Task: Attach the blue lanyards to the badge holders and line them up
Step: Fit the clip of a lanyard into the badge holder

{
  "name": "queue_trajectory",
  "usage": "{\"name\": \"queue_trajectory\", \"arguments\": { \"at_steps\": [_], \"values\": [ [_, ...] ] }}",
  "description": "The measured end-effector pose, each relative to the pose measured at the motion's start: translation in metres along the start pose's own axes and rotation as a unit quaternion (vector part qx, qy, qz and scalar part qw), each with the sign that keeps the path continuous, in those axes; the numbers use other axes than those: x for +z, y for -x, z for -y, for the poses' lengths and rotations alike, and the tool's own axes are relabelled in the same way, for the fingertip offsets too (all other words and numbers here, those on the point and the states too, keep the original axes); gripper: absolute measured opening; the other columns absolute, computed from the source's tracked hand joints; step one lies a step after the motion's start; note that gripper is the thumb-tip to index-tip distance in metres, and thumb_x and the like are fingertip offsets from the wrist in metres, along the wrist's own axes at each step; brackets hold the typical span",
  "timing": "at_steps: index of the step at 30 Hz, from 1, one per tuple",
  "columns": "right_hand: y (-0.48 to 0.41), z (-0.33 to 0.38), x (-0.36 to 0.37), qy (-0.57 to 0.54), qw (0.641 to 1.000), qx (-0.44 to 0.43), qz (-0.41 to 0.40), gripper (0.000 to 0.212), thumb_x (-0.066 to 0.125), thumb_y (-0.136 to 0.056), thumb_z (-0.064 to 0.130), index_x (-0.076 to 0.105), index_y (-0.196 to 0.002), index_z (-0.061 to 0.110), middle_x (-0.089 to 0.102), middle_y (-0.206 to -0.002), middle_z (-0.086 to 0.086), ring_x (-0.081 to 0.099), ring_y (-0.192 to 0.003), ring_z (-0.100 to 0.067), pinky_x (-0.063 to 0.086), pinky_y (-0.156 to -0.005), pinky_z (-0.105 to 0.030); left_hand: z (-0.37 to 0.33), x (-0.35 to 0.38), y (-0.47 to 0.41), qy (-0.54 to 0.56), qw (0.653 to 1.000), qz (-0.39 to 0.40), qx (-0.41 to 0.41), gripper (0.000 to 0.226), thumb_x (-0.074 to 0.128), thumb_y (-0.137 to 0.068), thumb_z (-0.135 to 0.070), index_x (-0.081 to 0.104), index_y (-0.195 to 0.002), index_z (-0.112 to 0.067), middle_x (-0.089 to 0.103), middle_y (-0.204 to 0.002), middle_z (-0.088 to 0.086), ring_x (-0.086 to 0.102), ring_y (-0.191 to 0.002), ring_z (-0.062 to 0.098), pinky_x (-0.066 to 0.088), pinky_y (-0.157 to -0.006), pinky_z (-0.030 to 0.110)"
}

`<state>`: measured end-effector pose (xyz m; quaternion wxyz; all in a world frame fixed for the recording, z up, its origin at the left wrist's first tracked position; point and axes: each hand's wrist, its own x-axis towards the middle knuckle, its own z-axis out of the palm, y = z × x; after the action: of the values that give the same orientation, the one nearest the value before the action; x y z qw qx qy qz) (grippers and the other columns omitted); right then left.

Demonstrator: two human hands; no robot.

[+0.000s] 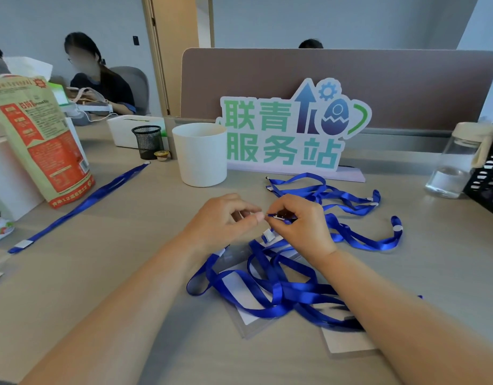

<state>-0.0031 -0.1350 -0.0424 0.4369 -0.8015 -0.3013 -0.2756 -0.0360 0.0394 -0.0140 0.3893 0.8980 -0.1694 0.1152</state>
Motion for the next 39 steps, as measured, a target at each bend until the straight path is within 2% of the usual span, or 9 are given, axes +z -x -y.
{"name": "queue_trajectory", "arguments": {
  "at_steps": [3,8,13,17,20,26,31,35,39],
  "values": [
    [0.000,-0.002,0.001,-0.005,1.000,-0.024,-0.013,0.008,0.072,-0.074,0.013,0.067,-0.073,0.007,0.067,-0.071,-0.003,0.064,-0.064,-0.021,0.055,-0.062,-0.035,0.002,-0.001,-0.002,0.024,1.000,0.002,-0.012,0.014,0.058,-0.089,-0.025,0.070,-0.092,-0.029,0.058,-0.087,-0.007,0.053,-0.074,0.003,0.039,-0.068,0.007],
    [0.001,-0.003,0.003,0.007,0.998,-0.064,-0.017,0.012,0.072,-0.072,0.015,0.068,-0.072,0.004,0.069,-0.074,-0.005,0.065,-0.067,-0.018,0.054,-0.064,-0.029,0.006,-0.003,-0.004,0.023,1.000,0.022,0.001,0.019,0.068,-0.082,-0.020,0.064,-0.081,-0.039,0.061,-0.086,-0.009,0.055,-0.072,-0.005,0.039,-0.064,0.005],
    [0.001,-0.005,0.004,0.004,0.997,-0.071,-0.001,0.012,0.074,-0.072,0.015,0.068,-0.072,0.005,0.069,-0.074,-0.004,0.062,-0.070,-0.011,0.053,-0.065,-0.023,0.009,-0.001,-0.004,-0.006,1.000,0.018,0.019,0.009,0.069,-0.081,-0.016,0.068,-0.084,-0.023,0.057,-0.081,-0.013,0.053,-0.069,-0.010,0.037,-0.062,0.002],
    [0.001,0.001,0.000,-0.037,0.996,0.030,0.073,0.010,0.075,-0.075,0.012,0.067,-0.081,0.014,0.066,-0.076,0.005,0.059,-0.073,-0.007,0.048,-0.066,-0.012,0.012,0.000,-0.004,-0.073,0.996,-0.016,0.053,0.011,0.068,-0.082,-0.016,0.070,-0.092,-0.014,0.055,-0.083,-0.011,0.054,-0.070,0.000,0.041,-0.068,0.009],
    [0.001,0.005,0.000,-0.109,0.978,0.125,0.123,0.016,0.071,-0.080,0.018,0.065,-0.093,0.026,0.066,-0.085,0.005,0.060,-0.075,-0.005,0.050,-0.071,-0.016,0.011,-0.001,-0.003,-0.119,0.989,-0.031,0.088,0.015,0.069,-0.082,-0.021,0.071,-0.095,-0.014,0.057,-0.087,-0.007,0.057,-0.070,0.005,0.049,-0.071,0.025],
    [-0.008,0.010,-0.004,-0.201,0.939,0.239,0.144,0.010,0.061,-0.087,0.016,0.071,-0.085,0.017,0.071,-0.082,-0.003,0.058,-0.070,-0.007,0.049,-0.070,-0.017,0.009,-0.001,0.000,-0.133,0.979,-0.065,0.143,0.011,0.069,-0.081,-0.021,0.073,-0.091,-0.017,0.062,-0.088,-0.003,0.059,-0.069,0.007,0.052,-0.066,0.030],
    [-0.009,0.013,-0.005,-0.180,0.936,0.237,0.186,0.019,0.055,-0.092,0.016,0.072,-0.083,0.015,0.071,-0.080,0.002,0.054,-0.067,-0.002,0.045,-0.069,-0.014,0.011,-0.001,0.000,-0.169,0.968,-0.078,0.167,0.013,0.067,-0.081,-0.021,0.073,-0.091,-0.015,0.062,-0.085,0.000,0.059,-0.072,0.013,0.049,-0.063,0.028],
    [-0.009,0.016,-0.006,-0.180,0.942,0.219,0.181,0.023,0.053,-0.093,0.012,0.067,-0.078,0.021,0.067,-0.077,0.007,0.051,-0.062,0.003,0.042,-0.070,-0.015,0.012,-0.002,0.000,-0.157,0.971,-0.083,0.159,0.023,0.058,-0.082,-0.030,0.073,-0.096,-0.020,0.063,-0.085,-0.002,0.053,-0.076,0.007,0.044,-0.066,0.021],
    [-0.008,0.015,-0.007,-0.169,0.948,0.210,0.171,0.022,0.054,-0.092,0.014,0.069,-0.078,0.021,0.069,-0.083,-0.006,0.054,-0.075,-0.014,0.046,-0.077,-0.030,0.012,0.001,0.000,-0.100,0.978,-0.093,0.155,0.017,0.063,-0.082,-0.022,0.074,-0.094,-0.021,0.067,-0.083,-0.003,0.057,-0.080,0.005,0.045,-0.070,0.015]
  ]
}}
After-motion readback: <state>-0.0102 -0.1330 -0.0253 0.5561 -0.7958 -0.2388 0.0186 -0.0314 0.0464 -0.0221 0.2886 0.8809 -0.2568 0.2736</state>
